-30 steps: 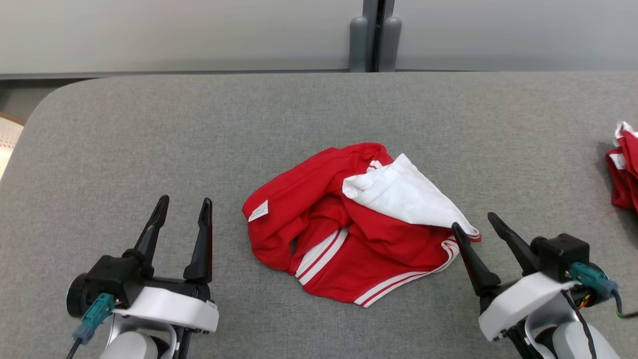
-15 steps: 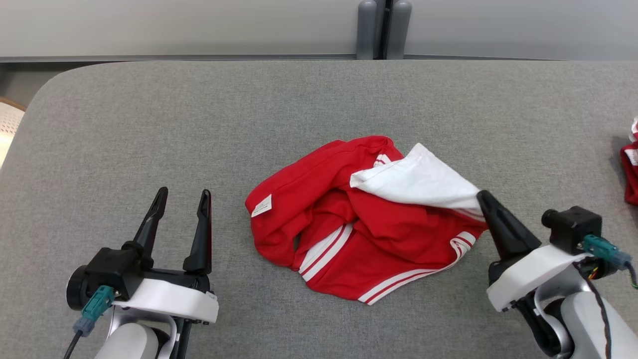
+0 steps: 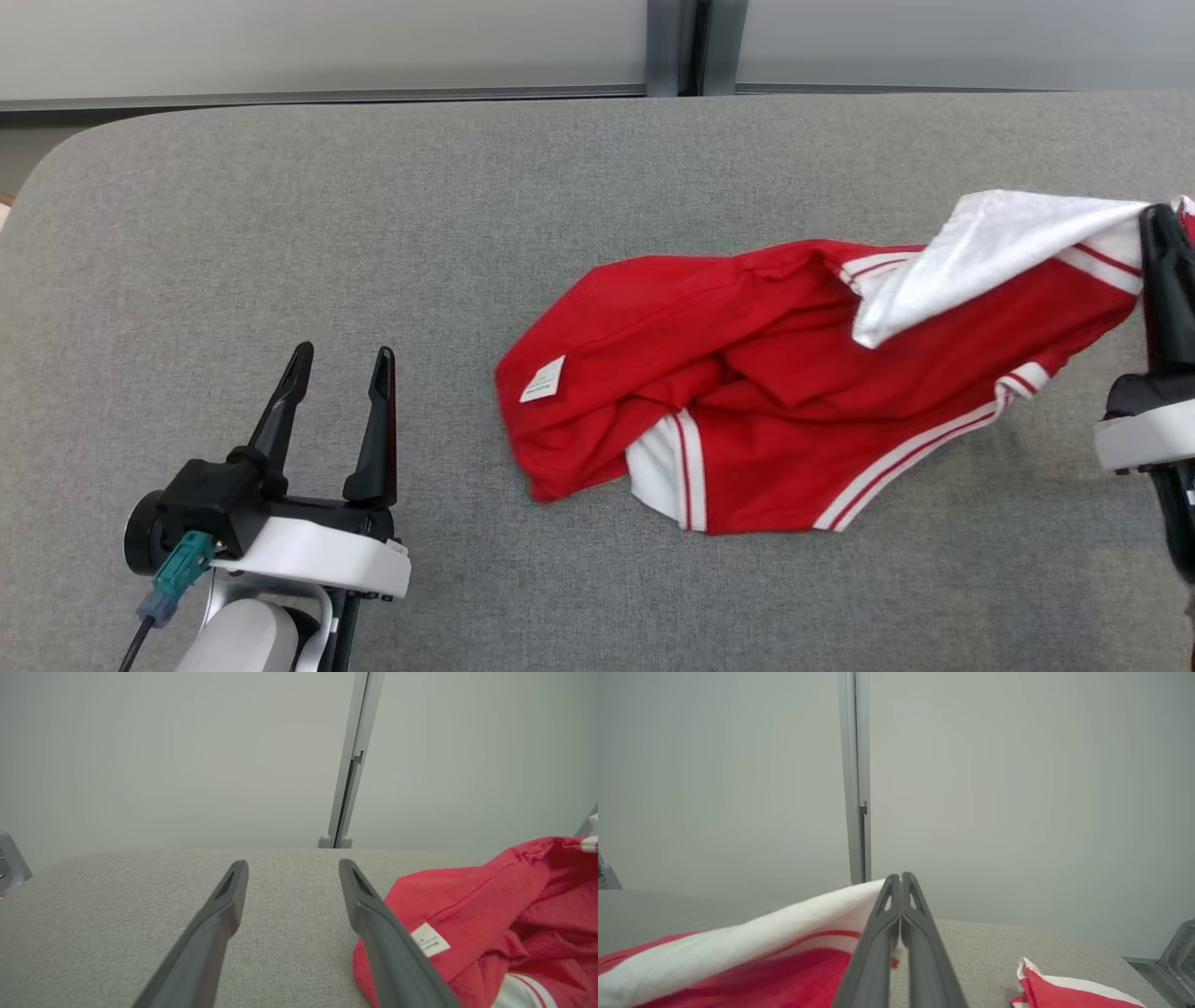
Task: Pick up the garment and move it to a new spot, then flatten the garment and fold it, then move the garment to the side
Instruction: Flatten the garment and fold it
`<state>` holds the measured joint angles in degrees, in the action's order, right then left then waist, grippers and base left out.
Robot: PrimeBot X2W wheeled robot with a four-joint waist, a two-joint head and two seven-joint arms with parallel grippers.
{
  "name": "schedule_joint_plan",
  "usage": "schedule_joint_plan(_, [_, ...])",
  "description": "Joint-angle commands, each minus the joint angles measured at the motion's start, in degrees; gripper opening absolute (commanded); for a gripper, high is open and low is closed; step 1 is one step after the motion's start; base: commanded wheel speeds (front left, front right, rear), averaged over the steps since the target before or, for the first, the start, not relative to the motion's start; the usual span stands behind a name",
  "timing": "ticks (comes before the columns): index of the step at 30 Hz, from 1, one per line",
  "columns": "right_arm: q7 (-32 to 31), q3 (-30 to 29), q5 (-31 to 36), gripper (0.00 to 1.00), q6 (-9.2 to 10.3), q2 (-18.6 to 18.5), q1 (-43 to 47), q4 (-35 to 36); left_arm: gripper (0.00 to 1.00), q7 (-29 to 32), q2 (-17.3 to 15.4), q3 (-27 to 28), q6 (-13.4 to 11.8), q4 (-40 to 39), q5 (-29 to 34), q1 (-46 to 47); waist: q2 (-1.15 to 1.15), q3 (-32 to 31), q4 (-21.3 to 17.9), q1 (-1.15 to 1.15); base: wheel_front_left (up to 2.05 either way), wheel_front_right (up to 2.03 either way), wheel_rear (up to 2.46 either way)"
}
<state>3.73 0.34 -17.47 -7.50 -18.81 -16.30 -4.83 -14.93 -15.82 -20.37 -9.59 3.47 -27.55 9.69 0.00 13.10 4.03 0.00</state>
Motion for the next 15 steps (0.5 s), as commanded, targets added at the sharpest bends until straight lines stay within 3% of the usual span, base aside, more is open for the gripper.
schedule_joint_plan(1, [0.59,-0.84,0.89,0.0,0.03,-0.16,0.73,0.77,1.0,-0.31,-0.16,0.35,0.31,0.04,0.47,0.82,0.0,0.27,-0.2,0.0,0.0,0.0,0.0])
schedule_joint_plan(8, [-0.26,2.1,2.48,0.0,0.03,1.74,8.85,1.81,1.0,-0.29,0.21,0.41,0.83,0.32,0.83,1.38,0.0,1.09,-0.26,0.0,0.0,0.0,0.0])
schedule_joint_plan(15, [0.89,2.45,0.31,0.0,0.04,6.49,16.36,-4.13,1.0,-0.3,0.33,0.69,1.03,0.95,1.12,1.45,0.0,1.62,-1.15,0.0,0.0,0.0,0.0])
